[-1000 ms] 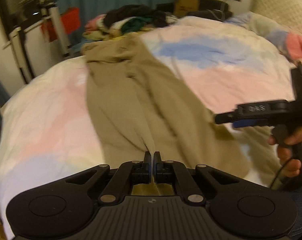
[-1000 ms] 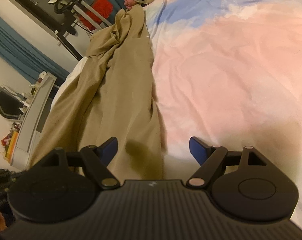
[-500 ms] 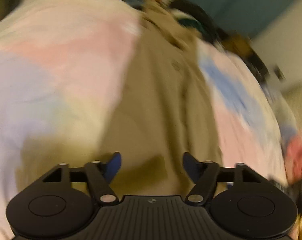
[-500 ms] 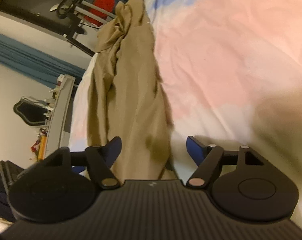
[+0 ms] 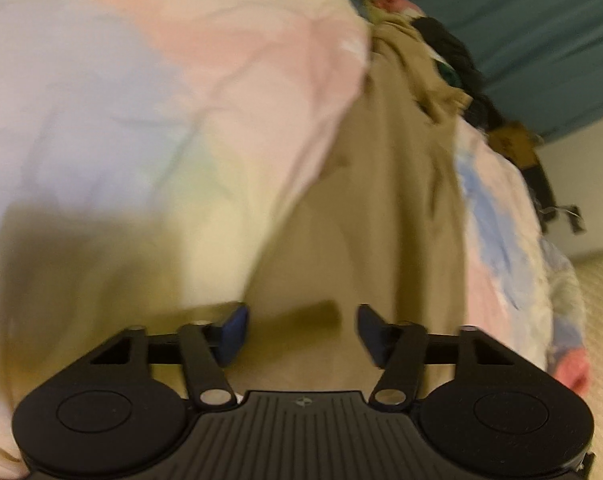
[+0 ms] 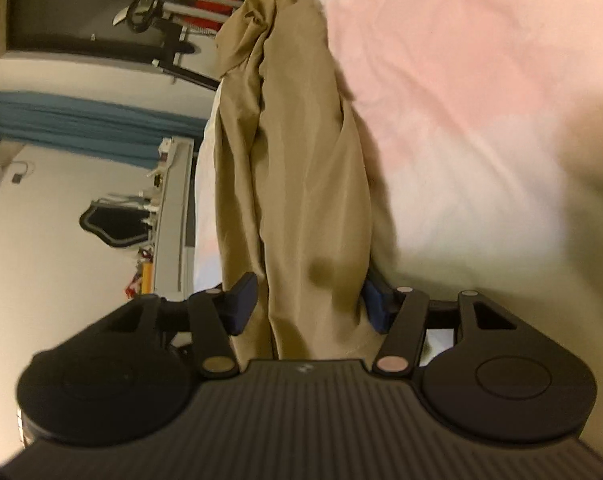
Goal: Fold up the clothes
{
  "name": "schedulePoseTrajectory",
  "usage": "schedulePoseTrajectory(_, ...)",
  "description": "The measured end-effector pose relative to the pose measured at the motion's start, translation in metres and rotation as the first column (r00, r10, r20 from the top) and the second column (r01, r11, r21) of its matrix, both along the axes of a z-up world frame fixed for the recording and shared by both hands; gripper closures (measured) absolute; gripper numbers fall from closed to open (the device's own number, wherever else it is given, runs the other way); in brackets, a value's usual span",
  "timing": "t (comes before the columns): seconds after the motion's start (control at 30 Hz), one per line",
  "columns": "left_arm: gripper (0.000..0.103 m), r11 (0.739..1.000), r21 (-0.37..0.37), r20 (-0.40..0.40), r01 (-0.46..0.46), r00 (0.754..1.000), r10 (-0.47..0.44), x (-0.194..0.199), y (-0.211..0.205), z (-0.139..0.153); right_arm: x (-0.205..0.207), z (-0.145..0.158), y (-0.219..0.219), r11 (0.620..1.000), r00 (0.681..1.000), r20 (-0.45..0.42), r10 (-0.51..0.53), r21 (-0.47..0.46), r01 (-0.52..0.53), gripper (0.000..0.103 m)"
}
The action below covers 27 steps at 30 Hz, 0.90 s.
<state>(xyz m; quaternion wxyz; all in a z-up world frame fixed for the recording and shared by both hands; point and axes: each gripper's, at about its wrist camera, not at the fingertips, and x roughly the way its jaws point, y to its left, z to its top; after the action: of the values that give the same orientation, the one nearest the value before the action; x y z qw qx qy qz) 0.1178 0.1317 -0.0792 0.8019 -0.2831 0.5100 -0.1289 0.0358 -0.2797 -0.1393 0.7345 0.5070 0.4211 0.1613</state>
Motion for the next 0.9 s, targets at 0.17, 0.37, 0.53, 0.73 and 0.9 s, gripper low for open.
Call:
schedulePoseTrajectory(0.17, 0.057, 0.999, 0.044, -0.027, 0.024, 0.999, -0.022, -0.01, -0.014, -0.002, -0.003, 0.001, 0.006, 0.996, 0.999, -0.033, 0.001, -0.084, -0.004, 0.047)
schedulePoseTrajectory(0.37, 0.054, 0.997, 0.075, -0.085, 0.015, 0.996, -0.008, -0.008, -0.022, -0.014, -0.004, 0.005, 0.019, 0.985, 0.999, -0.019, 0.029, -0.171, -0.032, 0.048)
schedulePoseTrajectory(0.53, 0.053, 0.995, 0.044, -0.076, 0.084, 0.994, -0.08, -0.015, -0.036, -0.01, -0.011, 0.006, 0.021, 0.99, 0.997, 0.005, 0.073, -0.123, -0.072, 0.051)
schedulePoseTrajectory(0.73, 0.061, 0.987, 0.055, -0.078, 0.153, 0.986, -0.149, -0.027, -0.045, -0.011, -0.021, 0.013, 0.035, 0.98, 0.992, -0.007, 0.123, -0.156, -0.123, 0.073)
schedulePoseTrajectory(0.9, 0.098, 0.994, 0.025, -0.09, 0.109, 0.99, -0.107, -0.032, -0.035, -0.007, -0.018, 0.026, 0.045, 0.948, 0.992, -0.032, 0.123, -0.293, -0.127, 0.093)
